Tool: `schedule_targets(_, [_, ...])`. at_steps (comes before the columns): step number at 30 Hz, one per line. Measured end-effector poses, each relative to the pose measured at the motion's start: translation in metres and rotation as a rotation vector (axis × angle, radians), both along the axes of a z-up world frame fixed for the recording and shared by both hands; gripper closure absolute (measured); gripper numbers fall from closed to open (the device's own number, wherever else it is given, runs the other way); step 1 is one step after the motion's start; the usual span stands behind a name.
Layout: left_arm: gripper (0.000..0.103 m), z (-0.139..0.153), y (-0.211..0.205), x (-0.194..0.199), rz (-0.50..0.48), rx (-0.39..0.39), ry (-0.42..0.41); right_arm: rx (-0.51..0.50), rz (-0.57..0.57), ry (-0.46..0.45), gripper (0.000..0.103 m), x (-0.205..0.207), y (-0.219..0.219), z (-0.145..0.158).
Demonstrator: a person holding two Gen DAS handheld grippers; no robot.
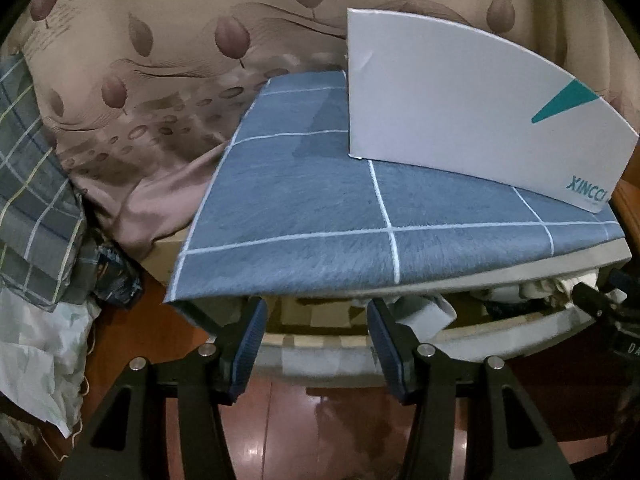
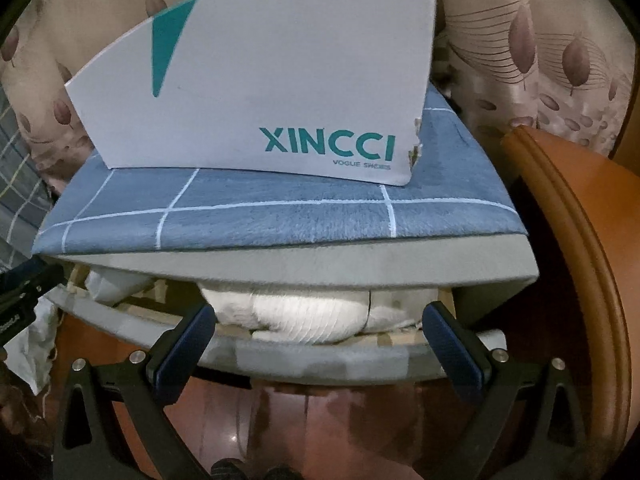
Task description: Take underwear out of drawer
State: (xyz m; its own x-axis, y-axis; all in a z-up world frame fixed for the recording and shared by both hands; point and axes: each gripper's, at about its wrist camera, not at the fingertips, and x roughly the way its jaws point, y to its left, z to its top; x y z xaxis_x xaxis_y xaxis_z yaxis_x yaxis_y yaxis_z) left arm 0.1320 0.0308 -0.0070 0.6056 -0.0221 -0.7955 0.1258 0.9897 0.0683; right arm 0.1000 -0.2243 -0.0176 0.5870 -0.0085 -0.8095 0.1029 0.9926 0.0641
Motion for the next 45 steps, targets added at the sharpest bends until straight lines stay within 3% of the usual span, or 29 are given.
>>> schedule_targets(6, [0.046, -0.022, -0.006, 0.010, -0.026, 0.027, 0.025, -0.005, 0.011, 0.026, 0.000, 0.009, 0.002, -0.015])
schedule_targets(18, [0.045, -0.035, 0.005, 0.024, -0.026, -0.048, 0.091, -0.009, -0.003, 0.082, 0.000, 0.029, 0.001, -0.024])
schedule_targets(34, [0.036, -0.040, 0.020, -0.028, -0.122, -0.026, 0.286, 0.037, 0.012, 0.235, 0.000, -0.016, 0.004, -0.045])
schedule_targets(40, [0.036, -0.041, 0.023, -0.051, -0.160, 0.024, 0.277, 0.037, 0.005, 0.280, 0.000, -0.028, 0.005, -0.049])
schedule_targets(45, [0.036, -0.044, 0.031, -0.059, -0.180, 0.022, 0.335, 0.042, 0.003, 0.323, 0.000, -0.024, 0.008, -0.049])
